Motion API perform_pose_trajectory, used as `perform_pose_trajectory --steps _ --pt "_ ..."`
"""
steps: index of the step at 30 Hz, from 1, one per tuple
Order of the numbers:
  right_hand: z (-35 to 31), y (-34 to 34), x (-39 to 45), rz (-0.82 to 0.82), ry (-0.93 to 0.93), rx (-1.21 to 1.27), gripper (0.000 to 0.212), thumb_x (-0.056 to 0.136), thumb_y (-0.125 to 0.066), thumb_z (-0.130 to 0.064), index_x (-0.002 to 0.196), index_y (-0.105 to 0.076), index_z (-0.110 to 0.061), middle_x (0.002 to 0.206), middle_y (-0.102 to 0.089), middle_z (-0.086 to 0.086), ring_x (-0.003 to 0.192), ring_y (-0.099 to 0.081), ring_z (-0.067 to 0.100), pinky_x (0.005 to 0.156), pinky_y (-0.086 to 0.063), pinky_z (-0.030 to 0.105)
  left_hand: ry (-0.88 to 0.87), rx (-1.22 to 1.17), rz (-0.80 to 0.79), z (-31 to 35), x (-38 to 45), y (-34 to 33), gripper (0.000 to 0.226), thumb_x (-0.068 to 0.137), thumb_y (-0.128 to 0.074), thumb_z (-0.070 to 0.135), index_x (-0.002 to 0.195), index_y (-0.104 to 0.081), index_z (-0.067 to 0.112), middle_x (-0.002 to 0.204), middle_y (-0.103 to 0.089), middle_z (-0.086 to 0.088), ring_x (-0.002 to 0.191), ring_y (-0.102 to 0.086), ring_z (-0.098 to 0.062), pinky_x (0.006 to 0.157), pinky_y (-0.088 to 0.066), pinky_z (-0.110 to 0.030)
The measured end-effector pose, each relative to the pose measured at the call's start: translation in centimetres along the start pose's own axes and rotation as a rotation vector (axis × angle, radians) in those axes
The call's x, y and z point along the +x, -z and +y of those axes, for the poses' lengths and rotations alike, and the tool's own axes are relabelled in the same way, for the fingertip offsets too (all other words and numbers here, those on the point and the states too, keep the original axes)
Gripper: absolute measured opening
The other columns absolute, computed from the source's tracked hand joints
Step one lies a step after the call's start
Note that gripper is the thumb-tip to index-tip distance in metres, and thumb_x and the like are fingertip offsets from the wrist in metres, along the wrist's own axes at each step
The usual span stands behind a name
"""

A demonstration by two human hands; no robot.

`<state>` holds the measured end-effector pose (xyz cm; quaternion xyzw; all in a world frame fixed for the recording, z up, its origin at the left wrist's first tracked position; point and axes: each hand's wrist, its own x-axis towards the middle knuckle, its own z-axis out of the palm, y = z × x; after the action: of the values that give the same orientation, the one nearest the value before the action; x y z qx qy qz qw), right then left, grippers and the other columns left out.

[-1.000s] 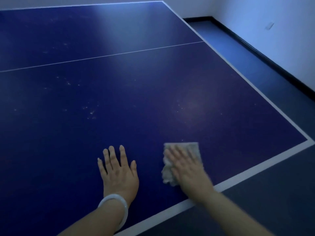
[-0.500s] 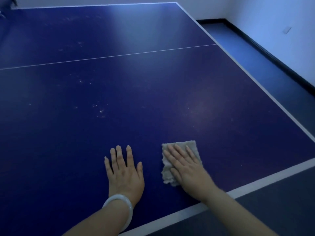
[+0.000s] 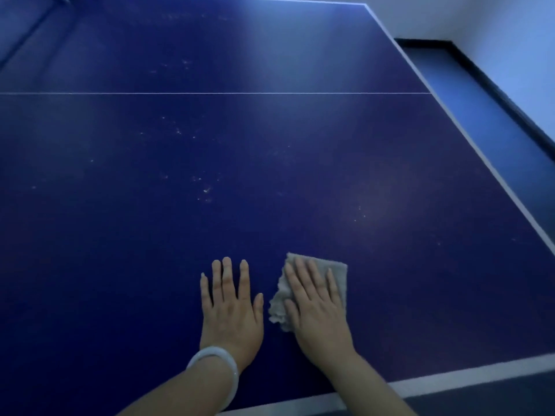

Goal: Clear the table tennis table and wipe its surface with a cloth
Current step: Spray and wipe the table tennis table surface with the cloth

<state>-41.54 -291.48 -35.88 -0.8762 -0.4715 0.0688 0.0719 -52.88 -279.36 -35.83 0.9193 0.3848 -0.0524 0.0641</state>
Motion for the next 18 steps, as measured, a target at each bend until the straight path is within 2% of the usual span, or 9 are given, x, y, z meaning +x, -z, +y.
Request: perform_pose_trajectory --steps 2,3,4,7,9,11,15,17,18 --pt "2.1 0.5 2.6 -0.029 0.123 -0.053 0.056 0.103 -0.011 -0.044 0.156 -0.009 -0.026 0.163 -0.002 -0.007 0.150 0.007 0.010 0.120 0.003 0.043 0.003 0.005 -0.009 0.0 0.0 0.0 0.071 0.094 -0.004 0.047 0.154 -0.018 0.012 0.160 -0.014 -0.020 0.150 -0.006 -0.034 0.120 -0.009 -0.055" --pt "4.0 0.8 3.8 -0.027 0.113 -0.097 0.056 0.103 -0.011 -0.042 0.156 -0.007 -0.025 0.163 -0.001 -0.006 0.150 0.009 0.011 0.120 0.006 0.042 0.005 0.013 -0.012 0.0 0.0 0.0 0.071 0.094 -0.003 0.048 0.154 -0.016 0.012 0.160 -0.013 -0.019 0.150 -0.004 -0.034 0.120 -0.009 -0.055" --pt "6.1 1.1 4.8 -0.028 0.028 -0.124 0.055 0.103 -0.012 -0.040 0.156 -0.004 -0.024 0.163 0.002 -0.005 0.149 0.011 0.012 0.121 0.007 0.042 0.008 0.021 -0.011 0.0 0.0 0.0 0.071 0.094 -0.003 0.048 0.154 -0.015 0.012 0.160 -0.013 -0.020 0.150 -0.004 -0.034 0.120 -0.009 -0.056" --pt "11.2 2.7 5.9 -0.016 -0.510 0.017 0.056 0.104 -0.014 -0.037 0.155 0.004 -0.024 0.164 0.010 -0.004 0.150 0.013 0.013 0.122 0.004 0.045 0.019 0.024 -0.018 0.2 0.0 0.1 0.069 0.095 -0.008 0.047 0.152 -0.021 0.011 0.158 -0.020 -0.021 0.149 -0.011 -0.036 0.118 -0.016 -0.057" --pt "10.4 2.6 5.5 0.023 -0.655 0.053 0.057 0.104 -0.015 -0.038 0.155 0.004 -0.022 0.164 0.009 -0.002 0.150 0.011 0.016 0.121 0.004 0.047 0.020 0.015 -0.021 0.2 0.1 0.2 0.068 0.096 -0.014 0.046 0.151 -0.027 0.009 0.156 -0.025 -0.022 0.147 -0.018 -0.037 0.116 -0.021 -0.058" --pt "6.9 1.7 5.1 0.063 -0.524 -0.007 0.057 0.104 -0.020 -0.036 0.156 0.000 -0.020 0.164 0.005 0.001 0.151 0.005 0.019 0.121 0.002 0.048 0.008 0.005 -0.014 0.2 0.2 0.3 0.067 0.095 -0.019 0.045 0.149 -0.032 0.007 0.154 -0.029 -0.023 0.145 -0.023 -0.039 0.114 -0.024 -0.059" --pt "1.9 0.6 5.8 -0.035 0.130 -0.033 0.055 0.103 -0.013 -0.040 0.156 -0.008 -0.023 0.164 0.000 -0.004 0.151 0.005 0.015 0.121 -0.001 0.045 -0.014 0.001 -0.015 0.0 0.2 0.1 0.067 0.094 -0.025 0.044 0.147 -0.037 0.006 0.154 -0.029 -0.024 0.144 -0.026 -0.039 0.112 -0.024 -0.059" --pt "4.2 1.6 7.8 -0.075 0.275 -0.050 0.055 0.103 -0.013 -0.041 0.155 -0.012 -0.024 0.163 -0.004 -0.005 0.151 0.001 0.014 0.120 0.000 0.044 -0.016 -0.003 -0.010 -0.1 0.3 -0.1 0.067 0.093 -0.026 0.044 0.147 -0.036 0.006 0.155 -0.028 -0.024 0.144 -0.025 -0.039 0.112 -0.024 -0.060" --pt "6.2 1.9 8.7 -0.051 0.264 -0.090 0.055 0.103 -0.017 -0.038 0.155 -0.014 -0.021 0.162 -0.006 -0.004 0.151 -0.004 0.017 0.120 0.000 0.044 -0.013 -0.004 -0.013 -0.1 0.3 -0.1 0.067 0.094 -0.026 0.044 0.148 -0.035 0.006 0.155 -0.028 -0.023 0.145 -0.025 -0.039 0.112 -0.024 -0.060"
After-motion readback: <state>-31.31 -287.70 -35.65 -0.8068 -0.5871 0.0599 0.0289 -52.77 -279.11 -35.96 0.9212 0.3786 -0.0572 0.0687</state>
